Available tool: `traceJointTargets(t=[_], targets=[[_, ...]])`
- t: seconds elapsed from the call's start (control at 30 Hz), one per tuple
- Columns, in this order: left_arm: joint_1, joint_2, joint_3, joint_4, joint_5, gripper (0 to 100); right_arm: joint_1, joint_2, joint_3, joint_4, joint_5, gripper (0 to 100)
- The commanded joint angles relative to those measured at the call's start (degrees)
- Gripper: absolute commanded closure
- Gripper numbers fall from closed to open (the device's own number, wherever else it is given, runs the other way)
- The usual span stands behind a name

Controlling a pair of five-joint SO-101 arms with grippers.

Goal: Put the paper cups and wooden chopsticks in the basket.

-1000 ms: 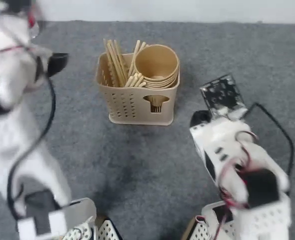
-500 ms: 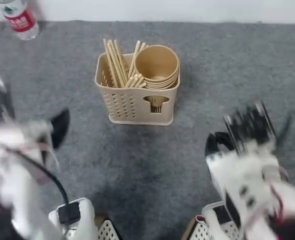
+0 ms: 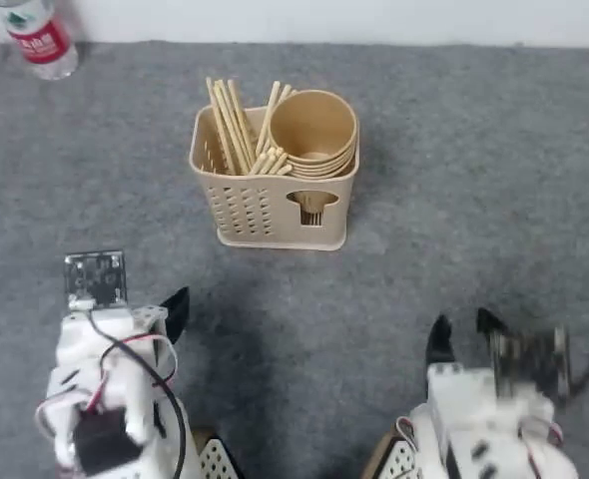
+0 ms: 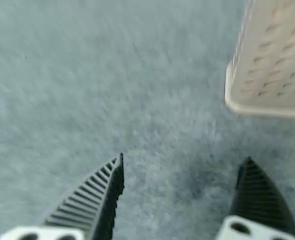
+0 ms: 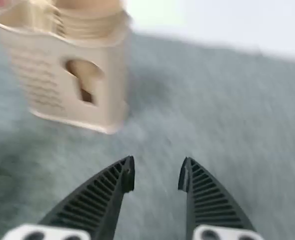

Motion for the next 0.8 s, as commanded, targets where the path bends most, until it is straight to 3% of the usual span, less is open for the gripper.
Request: traceJointTargets(t=[0.0, 0.27, 0.5, 0.77], targets=[[0.00, 1.23, 6.02, -5.45, 8.18, 66, 6.11, 5.23, 1.14, -1.10, -1.14, 83.3], [12.84, 1.14, 8.48, 0.44, 18.64, 66, 14.81, 6.46, 12.40, -12.18, -1.14, 83.3], [13.27, 1.14, 9.89, -0.88, 19.25, 66, 15.25, 6.37, 18.20, -18.15, -1.23, 83.4], [13.19, 1.23, 19.82, -8.18, 18.99, 66, 10.68, 6.37, 38.86, -18.33, -0.97, 83.6]])
